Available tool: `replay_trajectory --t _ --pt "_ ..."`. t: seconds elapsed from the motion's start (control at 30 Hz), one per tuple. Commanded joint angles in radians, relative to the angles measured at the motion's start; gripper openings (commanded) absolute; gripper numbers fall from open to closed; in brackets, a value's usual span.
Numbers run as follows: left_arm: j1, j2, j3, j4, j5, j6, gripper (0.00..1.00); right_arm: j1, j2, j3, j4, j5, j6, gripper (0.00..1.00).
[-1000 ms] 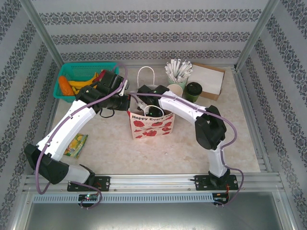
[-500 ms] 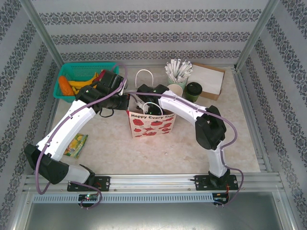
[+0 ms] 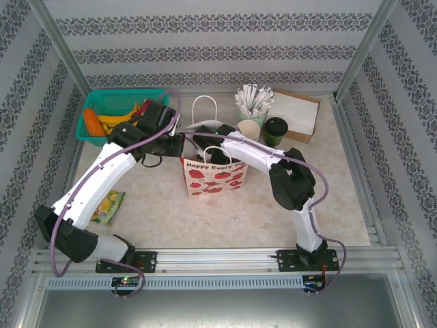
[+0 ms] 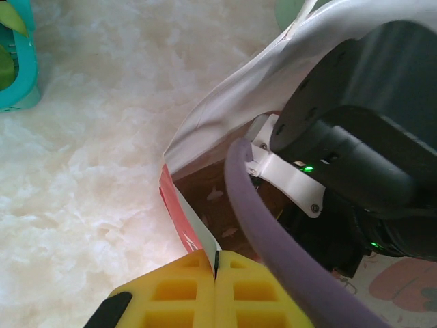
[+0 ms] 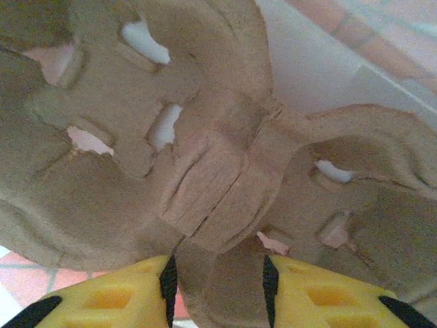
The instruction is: Pack the takeout coffee
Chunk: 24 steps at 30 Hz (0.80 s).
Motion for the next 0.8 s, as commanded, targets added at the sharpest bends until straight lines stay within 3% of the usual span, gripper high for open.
replay_trajectory --t 0.0,0.27,0.53,0.77 --pt "0.017 -0.004 0.030 -0.021 -0.025 -0.002 0.00 0.004 -0.010 0.001 -0.001 -0.018 0.010 0.44" --pt "0.017 -0.009 0.024 -0.006 -0.032 0.000 0.00 0.002 -0.101 -0.010 0.031 -0.068 -0.032 0.48" --pt "0.018 -0.031 0.007 0.014 -0.045 -0.001 0.00 0.002 -0.022 -0.032 0.059 -0.010 0.018 0.50" --pt "0.018 -0.030 -0.001 0.018 -0.045 -0.002 0.00 0.003 -0.054 -0.014 0.063 -0.032 -0.006 0.58"
